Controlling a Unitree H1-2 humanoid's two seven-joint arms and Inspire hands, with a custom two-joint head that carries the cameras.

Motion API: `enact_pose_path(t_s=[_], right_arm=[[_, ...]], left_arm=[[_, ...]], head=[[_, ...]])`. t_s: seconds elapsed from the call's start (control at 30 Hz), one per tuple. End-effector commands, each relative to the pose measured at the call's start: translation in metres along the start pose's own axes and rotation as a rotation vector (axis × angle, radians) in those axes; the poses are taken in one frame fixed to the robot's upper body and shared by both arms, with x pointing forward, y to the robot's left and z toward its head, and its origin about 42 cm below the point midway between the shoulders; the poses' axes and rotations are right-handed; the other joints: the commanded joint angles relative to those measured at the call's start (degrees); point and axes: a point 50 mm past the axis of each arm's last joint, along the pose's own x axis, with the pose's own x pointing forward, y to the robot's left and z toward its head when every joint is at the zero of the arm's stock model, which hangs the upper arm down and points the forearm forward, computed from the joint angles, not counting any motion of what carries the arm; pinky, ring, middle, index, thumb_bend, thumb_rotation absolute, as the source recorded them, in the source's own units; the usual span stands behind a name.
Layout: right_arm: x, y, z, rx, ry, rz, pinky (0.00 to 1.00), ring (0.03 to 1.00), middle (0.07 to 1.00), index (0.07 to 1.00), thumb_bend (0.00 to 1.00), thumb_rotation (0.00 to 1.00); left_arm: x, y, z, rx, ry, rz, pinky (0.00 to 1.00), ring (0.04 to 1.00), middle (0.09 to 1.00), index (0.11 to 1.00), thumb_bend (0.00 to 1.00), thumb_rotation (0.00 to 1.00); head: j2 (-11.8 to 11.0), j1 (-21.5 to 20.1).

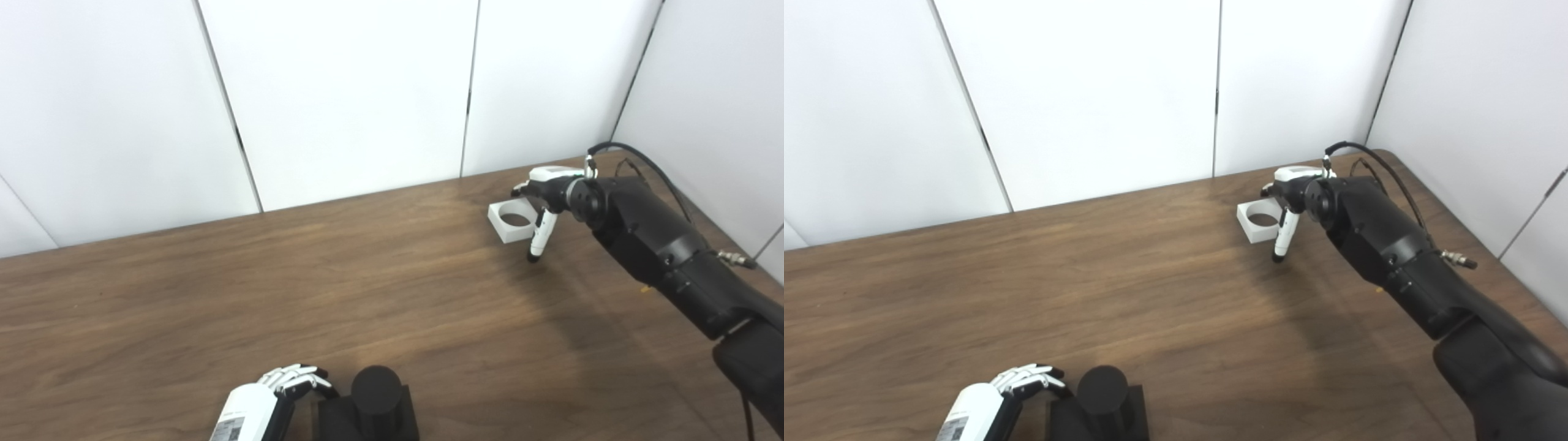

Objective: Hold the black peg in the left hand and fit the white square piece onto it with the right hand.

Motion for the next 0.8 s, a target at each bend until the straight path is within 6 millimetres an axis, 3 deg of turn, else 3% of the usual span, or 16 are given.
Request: enact_pose_path(t_s=[0.0,0.37,0.77], right_arm=[[-0.006,-0.0261,0.0051,-0.013,-0.034,-0.093,1.0,1.0,0.993,0.944,0.88,0.18],[-0.0064,-0.0205,0.0106,0.005,-0.098,-0.142,0.98,1.0,0.952,0.909,0.85,0.13],[-0.0033,-0.0174,0.0107,-0.035,-0.12,-0.169,0.95,0.991,0.925,0.849,0.84,0.15]], left_arm=[[-0.0068,-0.0085,-0.0017,-0.01,0.026,-0.067,0.82,0.827,0.771,0.488,0.51,0.04],[-0.0063,-0.0083,-0.0004,0.003,0.021,-0.066,0.83,0.821,0.763,0.488,0.51,0.04],[-0.0061,-0.0092,0.0004,0.012,0.012,-0.058,0.82,0.81,0.756,0.487,0.51,0.04]], head=[[0.09,-0.02],[0.47,0.39],[0.76,0.67]])
